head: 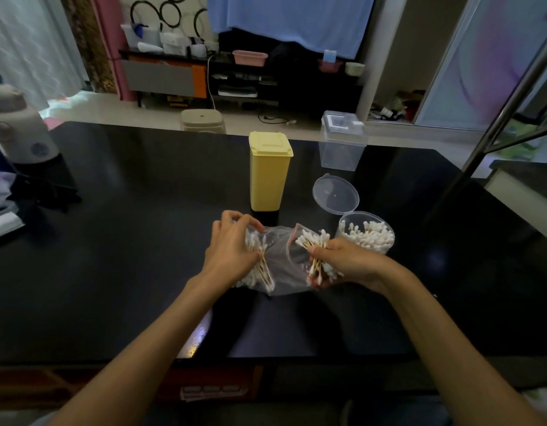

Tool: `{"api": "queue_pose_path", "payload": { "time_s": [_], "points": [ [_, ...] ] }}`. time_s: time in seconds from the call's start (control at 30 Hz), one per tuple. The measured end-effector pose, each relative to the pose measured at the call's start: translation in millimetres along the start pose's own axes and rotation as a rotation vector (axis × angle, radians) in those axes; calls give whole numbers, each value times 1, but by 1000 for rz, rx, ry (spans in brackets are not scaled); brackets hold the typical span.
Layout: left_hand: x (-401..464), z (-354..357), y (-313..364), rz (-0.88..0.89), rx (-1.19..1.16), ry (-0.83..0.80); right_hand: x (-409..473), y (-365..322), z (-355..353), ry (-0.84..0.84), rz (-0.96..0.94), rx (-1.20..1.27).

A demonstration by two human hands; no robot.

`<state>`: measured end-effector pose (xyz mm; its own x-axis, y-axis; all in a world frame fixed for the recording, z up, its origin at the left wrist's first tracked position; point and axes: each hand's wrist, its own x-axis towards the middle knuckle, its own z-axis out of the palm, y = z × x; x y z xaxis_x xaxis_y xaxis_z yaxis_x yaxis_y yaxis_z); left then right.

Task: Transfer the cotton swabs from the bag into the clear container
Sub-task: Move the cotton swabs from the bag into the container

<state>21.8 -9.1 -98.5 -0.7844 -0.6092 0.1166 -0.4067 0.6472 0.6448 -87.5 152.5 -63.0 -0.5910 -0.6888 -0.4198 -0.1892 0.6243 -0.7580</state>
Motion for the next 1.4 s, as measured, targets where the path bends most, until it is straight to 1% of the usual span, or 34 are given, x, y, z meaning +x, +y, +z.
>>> {"api": "queue_pose_path", "payload": {
  "time_s": [0.07, 0.13, 0.2, 0.27, 0.37, 0.43, 0.53, 0.6, 0.63, 0.7, 0.77, 0.83, 0.97, 1.03, 1.1, 1.27, 1.33, 1.4],
  "points": [
    [2, -1, -1, -14, -3, -9, -1, -1, -1, 25, -32, -79],
    [3, -1, -2, -23, 23, -6, -2, -1, -2, 55, -125, -179],
    [2, -1, -5, -40, 75, 8, -5, -3, -1, 49, -223, -262],
    [2, -3, -9, -67, 118, 36, -3, -3, 0, 57, -290, -268],
    [4, -6, -16, -39, 211, 49, 0, -3, -4, 104, -307, -89],
    [5, -4, -15, 23, 237, 68, 0, -5, -4, 51, -289, 93],
    [0, -5, 1, 131, 115, 145, -2, -6, -2, -38, -265, 279],
    [-5, -7, 14, 178, -24, 158, -4, -7, -1, -98, -252, 288],
    [-8, -9, 20, 170, -87, 120, -5, -8, -1, -148, -250, 276],
    [-13, -9, 29, 131, -153, -15, -9, -10, -1, -261, -242, 249],
    [-15, -7, 35, 102, -133, -127, -13, -12, -2, -354, -235, 197],
    [-13, -5, 41, 92, -97, -210, -16, -15, -2, -403, -218, 124],
    [-2, -1, 60, 176, -5, -341, -17, -19, -16, -433, -150, 4],
    [10, 2, 71, 214, -6, -360, -19, -22, -30, -429, -108, -47],
    [22, 8, 86, 270, -15, -381, -22, -22, -49, -389, -70, -62],
    [49, 20, 123, 326, -189, -434, -20, -23, -95, -261, 4, -19],
    [56, 25, 134, 350, -290, -430, -19, -25, -112, -223, 41, -27],
    [61, 33, 143, 375, -319, -409, -17, -25, -126, -211, 81, -37]
  ]
}}
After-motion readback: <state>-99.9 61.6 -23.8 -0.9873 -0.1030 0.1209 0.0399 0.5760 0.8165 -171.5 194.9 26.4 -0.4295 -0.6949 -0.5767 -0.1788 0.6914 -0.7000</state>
